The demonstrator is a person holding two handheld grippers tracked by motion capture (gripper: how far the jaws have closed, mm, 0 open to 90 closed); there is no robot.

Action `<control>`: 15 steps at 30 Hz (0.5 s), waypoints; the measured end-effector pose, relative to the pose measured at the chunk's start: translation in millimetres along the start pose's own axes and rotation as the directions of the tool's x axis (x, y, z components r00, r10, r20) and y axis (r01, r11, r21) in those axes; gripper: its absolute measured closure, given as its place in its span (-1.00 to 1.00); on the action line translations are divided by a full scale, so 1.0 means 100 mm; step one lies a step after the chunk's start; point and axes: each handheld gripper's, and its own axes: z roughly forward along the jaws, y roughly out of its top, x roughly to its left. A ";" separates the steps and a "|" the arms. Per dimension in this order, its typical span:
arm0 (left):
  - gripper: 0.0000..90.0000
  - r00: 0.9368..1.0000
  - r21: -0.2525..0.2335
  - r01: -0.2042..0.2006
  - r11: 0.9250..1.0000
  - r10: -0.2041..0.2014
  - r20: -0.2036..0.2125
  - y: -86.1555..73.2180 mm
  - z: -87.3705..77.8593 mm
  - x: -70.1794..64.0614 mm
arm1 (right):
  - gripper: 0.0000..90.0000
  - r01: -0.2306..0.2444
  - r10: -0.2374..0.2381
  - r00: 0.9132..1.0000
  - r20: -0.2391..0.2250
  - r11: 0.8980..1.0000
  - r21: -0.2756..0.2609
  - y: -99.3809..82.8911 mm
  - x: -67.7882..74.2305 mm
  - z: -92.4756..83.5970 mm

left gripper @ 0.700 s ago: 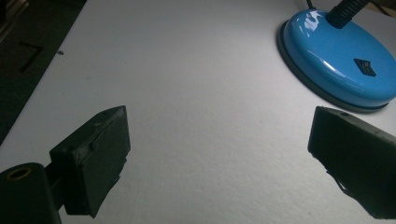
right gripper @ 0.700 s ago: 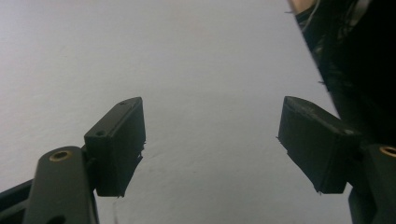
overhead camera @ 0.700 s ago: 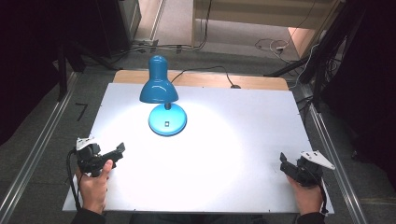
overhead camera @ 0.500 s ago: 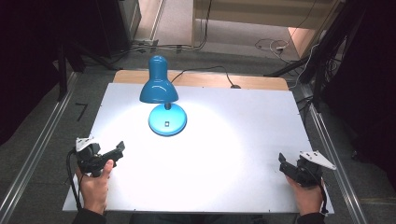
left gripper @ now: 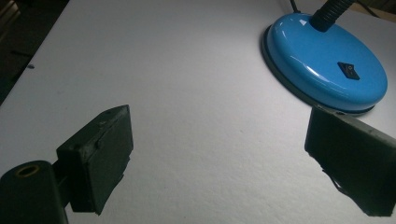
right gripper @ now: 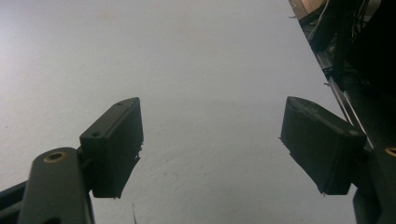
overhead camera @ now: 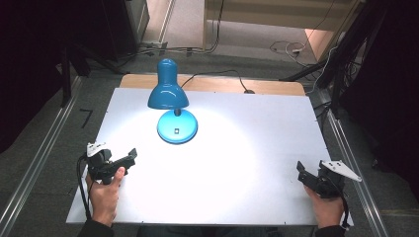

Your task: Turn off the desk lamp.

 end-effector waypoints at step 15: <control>-0.86 1.000 -0.007 -0.014 1.000 0.014 0.021 0.06 0.06 -0.05 | -0.60 -0.006 0.006 1.000 0.009 1.000 0.005 0.00 0.02 0.02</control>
